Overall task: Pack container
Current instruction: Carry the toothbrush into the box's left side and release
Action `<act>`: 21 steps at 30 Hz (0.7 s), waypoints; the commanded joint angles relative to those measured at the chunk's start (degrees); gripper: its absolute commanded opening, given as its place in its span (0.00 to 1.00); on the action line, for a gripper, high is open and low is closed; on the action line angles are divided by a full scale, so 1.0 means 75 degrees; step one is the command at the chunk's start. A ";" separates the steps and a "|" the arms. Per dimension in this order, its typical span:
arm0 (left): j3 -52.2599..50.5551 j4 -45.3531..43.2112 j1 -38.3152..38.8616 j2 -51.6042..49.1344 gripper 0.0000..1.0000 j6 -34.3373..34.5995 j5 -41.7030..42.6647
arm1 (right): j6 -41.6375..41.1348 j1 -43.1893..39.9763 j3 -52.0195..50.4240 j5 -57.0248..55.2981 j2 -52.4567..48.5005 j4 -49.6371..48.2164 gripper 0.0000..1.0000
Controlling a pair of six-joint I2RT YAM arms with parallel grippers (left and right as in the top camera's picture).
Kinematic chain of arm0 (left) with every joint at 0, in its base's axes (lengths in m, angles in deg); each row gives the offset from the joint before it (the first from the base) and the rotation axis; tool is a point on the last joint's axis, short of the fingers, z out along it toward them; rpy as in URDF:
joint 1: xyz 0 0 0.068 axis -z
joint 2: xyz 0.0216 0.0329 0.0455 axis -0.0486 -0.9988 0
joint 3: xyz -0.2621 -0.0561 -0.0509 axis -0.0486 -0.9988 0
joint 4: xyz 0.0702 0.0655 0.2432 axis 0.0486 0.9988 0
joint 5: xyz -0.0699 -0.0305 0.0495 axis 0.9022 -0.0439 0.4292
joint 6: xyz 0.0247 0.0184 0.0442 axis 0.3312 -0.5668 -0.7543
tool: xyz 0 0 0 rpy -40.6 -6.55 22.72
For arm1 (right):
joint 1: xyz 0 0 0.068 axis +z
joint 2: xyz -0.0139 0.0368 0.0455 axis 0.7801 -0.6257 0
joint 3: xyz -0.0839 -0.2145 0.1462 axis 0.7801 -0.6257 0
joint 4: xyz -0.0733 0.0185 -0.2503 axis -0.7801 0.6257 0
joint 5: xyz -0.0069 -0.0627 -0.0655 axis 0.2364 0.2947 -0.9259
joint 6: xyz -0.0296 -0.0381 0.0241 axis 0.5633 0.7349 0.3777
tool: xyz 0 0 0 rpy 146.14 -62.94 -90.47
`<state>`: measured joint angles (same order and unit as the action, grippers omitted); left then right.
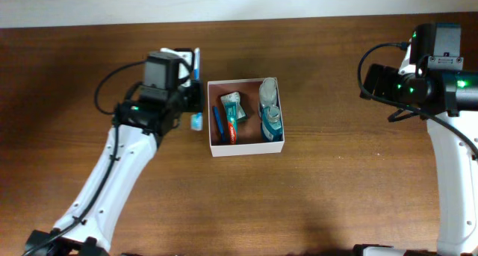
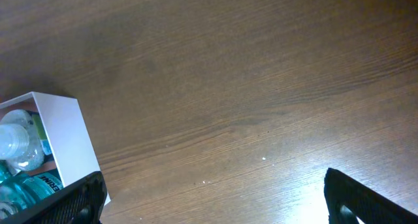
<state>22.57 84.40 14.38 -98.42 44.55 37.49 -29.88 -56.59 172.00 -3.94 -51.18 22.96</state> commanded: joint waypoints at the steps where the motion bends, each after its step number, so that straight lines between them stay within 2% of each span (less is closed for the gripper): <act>1: 0.0122 -0.0064 0.0577 0.0041 0.01 0.1390 -0.0868 | -0.0038 -0.0044 0.0058 -0.0038 -0.0012 -0.0023 0.98; 6: 0.0122 -0.0189 0.1072 -0.0283 0.01 0.1821 -0.1539 | -0.0038 -0.0044 0.0058 -0.0038 -0.0012 -0.0023 0.98; 21: 0.0125 -0.0490 0.1212 -0.1434 0.01 0.1856 -0.1233 | -0.0038 -0.0044 0.0058 -0.0038 -0.0012 -0.0020 0.98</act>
<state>22.68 81.01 23.30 -107.89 57.68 27.98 -29.90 -56.59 172.00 -3.94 -51.18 22.96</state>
